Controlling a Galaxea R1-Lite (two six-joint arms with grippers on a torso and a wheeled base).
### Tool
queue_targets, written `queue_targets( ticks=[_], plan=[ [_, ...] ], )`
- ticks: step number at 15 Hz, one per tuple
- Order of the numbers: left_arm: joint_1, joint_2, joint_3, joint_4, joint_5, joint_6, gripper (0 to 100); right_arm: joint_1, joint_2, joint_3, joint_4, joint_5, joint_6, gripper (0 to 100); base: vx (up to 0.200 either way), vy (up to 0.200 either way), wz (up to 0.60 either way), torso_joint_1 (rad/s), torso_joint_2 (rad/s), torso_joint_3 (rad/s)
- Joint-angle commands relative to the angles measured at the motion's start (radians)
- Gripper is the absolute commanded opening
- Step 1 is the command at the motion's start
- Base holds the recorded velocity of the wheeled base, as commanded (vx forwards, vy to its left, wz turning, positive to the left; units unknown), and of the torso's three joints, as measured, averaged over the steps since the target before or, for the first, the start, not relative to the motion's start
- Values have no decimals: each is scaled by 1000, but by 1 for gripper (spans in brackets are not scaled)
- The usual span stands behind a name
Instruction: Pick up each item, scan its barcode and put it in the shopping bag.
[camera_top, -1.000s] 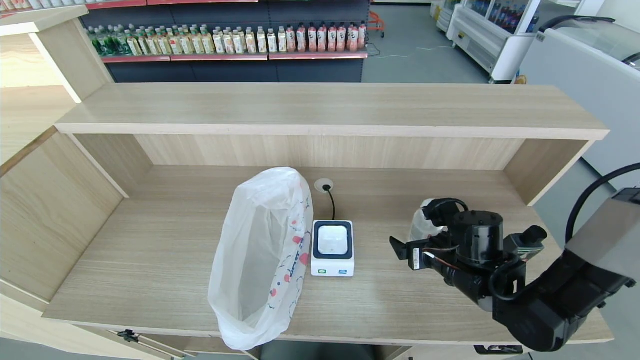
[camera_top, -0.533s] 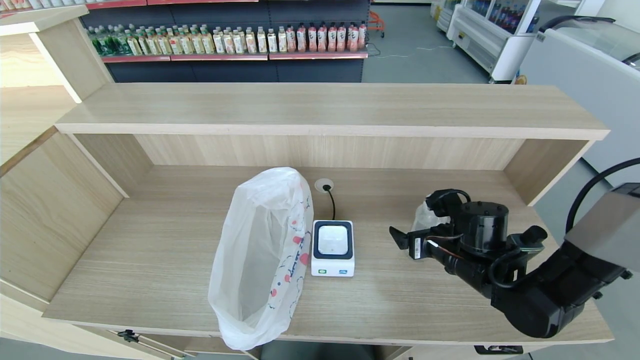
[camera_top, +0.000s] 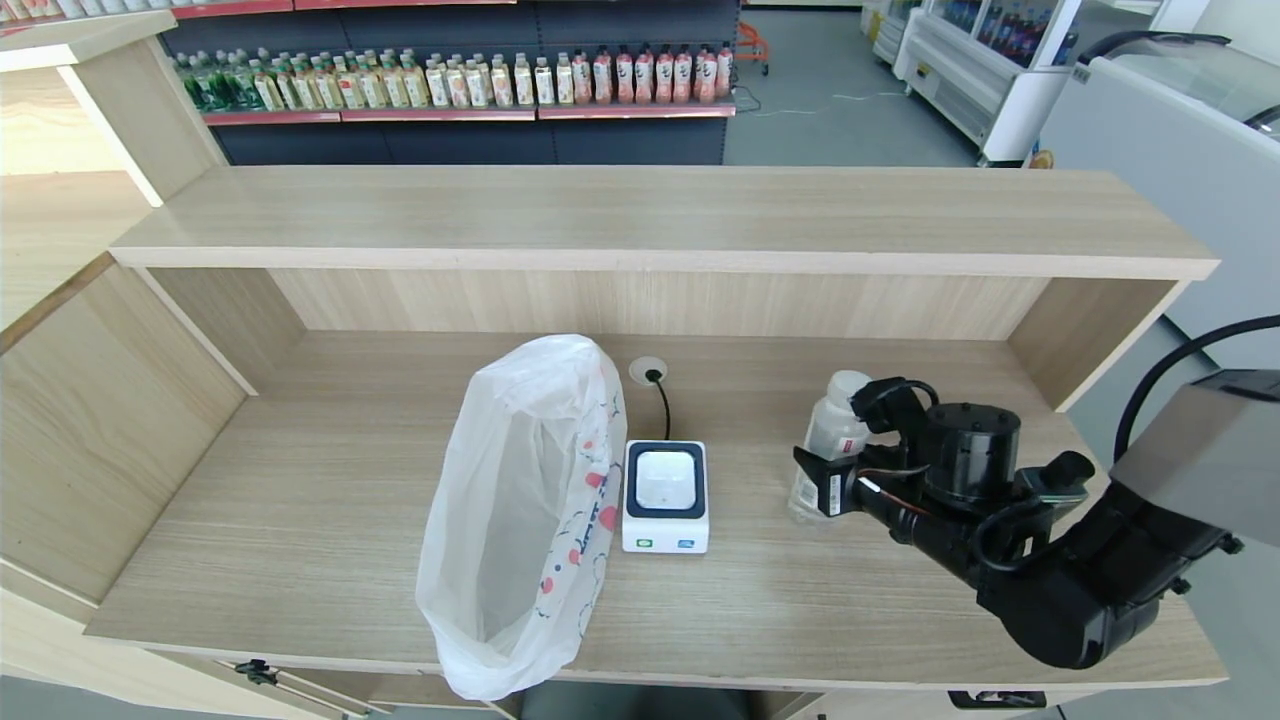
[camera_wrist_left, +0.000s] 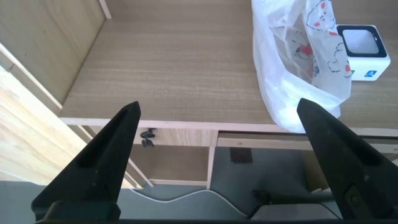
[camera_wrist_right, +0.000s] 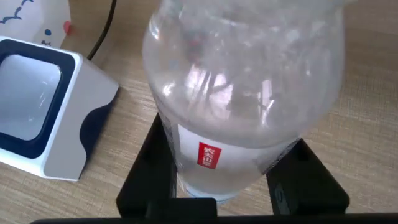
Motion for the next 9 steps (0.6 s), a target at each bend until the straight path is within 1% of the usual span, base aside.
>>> queue_targets(
  ticks=[1,5,7,9],
  plan=[
    [1,0,0,0,0,0,100,-3,11,-10,2,-3,-6,0,0,0,0,0,0,0],
    [0,0,0,0,0,-1,100,-19,37,-40,2,0,-23,0,0,0,0,0,0,0],
    [1,0,0,0,0,0,100,-25,45,-77,2,27,-24,0,0,0,0,0,0,0],
    [1,0,0,0,0,0,100,-25,37,-120,13,32,-21,0,0,0,0,0,0,0]
  ],
)
